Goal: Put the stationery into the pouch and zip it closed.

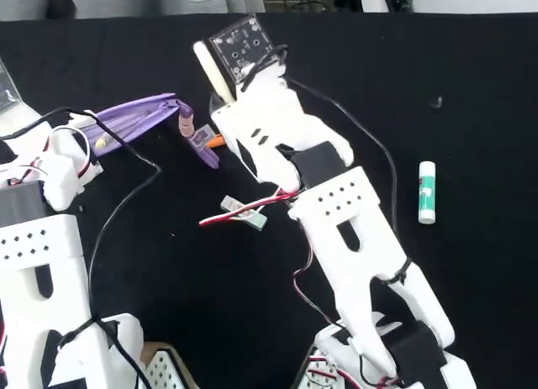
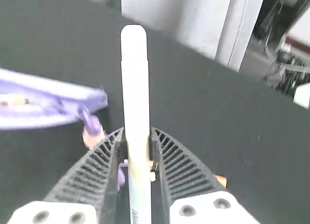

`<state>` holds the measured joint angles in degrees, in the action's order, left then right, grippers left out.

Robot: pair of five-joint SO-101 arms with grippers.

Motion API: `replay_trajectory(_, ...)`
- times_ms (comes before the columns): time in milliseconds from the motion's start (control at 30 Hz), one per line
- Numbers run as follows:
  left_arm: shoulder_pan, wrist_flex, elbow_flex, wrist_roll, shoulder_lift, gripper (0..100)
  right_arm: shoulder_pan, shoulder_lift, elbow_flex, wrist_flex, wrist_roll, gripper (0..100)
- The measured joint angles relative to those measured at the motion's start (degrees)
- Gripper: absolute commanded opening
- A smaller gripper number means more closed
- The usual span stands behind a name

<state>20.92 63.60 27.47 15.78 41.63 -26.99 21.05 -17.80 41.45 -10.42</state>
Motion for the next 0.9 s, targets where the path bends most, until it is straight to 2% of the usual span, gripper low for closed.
replay_trajectory(233,-4.75,0.00,0.00,0.00,0.00,3,-1.14,0.00,3.78,-5.01,0.00,1.1)
replay_trajectory(567,-5.54,-0.26,0.00,1.05,0.00,3,-3.78,0.70,7.03,-8.70,0.00,1.1)
replay_trajectory(733,-5.54,-0.35,0.53,3.25,0.09,3,-5.36,7.82,1.58,-13.89,0.00,1.1)
replay_trajectory(900,-5.63,-0.35,0.53,3.60,0.09,3,-7.82,19.16,-9.67,-23.38,0.00,1.1)
